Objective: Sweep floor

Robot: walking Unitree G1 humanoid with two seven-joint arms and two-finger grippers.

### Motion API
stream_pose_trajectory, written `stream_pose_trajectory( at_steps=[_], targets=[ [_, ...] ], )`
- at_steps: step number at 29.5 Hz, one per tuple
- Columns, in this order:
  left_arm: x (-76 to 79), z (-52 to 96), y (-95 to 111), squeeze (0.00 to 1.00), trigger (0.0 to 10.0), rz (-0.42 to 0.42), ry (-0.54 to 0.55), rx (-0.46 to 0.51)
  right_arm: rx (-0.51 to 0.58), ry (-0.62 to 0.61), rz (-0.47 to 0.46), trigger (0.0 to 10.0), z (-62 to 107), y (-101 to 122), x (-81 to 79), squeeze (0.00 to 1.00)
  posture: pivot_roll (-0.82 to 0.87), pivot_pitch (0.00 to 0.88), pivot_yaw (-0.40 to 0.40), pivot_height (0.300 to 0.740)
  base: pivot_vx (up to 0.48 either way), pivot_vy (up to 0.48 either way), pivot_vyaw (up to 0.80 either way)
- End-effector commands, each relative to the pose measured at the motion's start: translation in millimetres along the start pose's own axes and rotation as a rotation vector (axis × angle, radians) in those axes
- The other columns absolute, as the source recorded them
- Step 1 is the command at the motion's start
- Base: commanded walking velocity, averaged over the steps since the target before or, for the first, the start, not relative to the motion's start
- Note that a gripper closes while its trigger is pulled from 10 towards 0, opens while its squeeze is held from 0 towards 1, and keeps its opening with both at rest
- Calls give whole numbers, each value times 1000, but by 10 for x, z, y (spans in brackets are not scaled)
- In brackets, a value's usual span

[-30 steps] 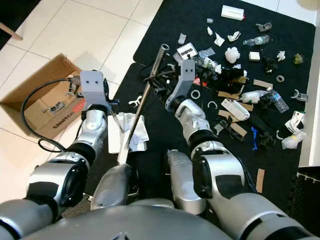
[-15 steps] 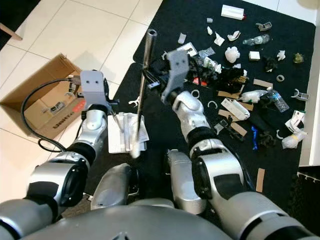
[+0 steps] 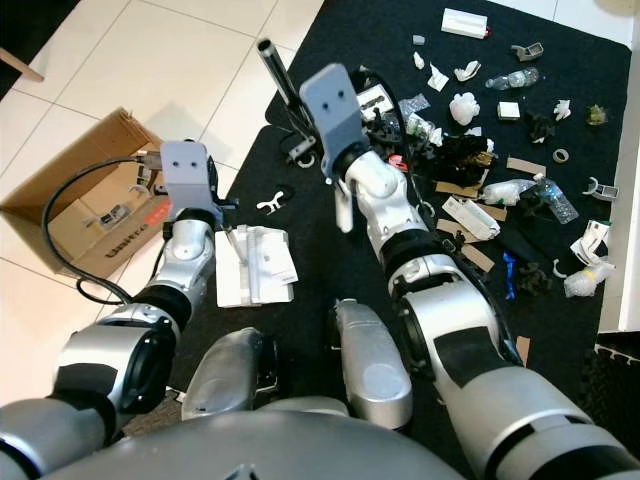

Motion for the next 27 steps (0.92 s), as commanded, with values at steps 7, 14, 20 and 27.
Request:
stream_pose_trajectory(
  at_steps=[7, 14, 20, 27],
  targets=[
    [-83, 92, -264, 0, 10000, -56, 10, -95, -125, -68, 81, 10000, 78, -252, 105, 0, -16, 99, -4, 740, 0, 0, 0],
    [-91, 90, -265, 0, 10000, -60, 12, -96, -152, -95, 63, 10000, 97, -300, 161, 0, -16, 98, -3, 740, 0, 0, 0],
    [-94, 89, -264, 0, 10000, -60, 13, -96, -175, -83, 95, 10000, 88, -335, 119, 0, -14, 100, -2, 740, 0, 0, 0],
    [-107, 88, -267, 0, 10000, -63, 15, -97, -183, 5, -121, 10000, 83, -414, -85, 0, -15, 101, 0, 740, 0, 0, 0]
  ],
)
Point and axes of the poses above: a point about 5 cm out from each wrist's last joint towards the gripper, its own z axis pointing back from the gripper into the wrist, its own y axis along the axis of the wrist's last joint, x = y × z, the point moved 5 cm from there along -z, pointing out of the wrist towards the gripper, and after that the axes turned 3 degrees about -z, right-handed, at the moved point
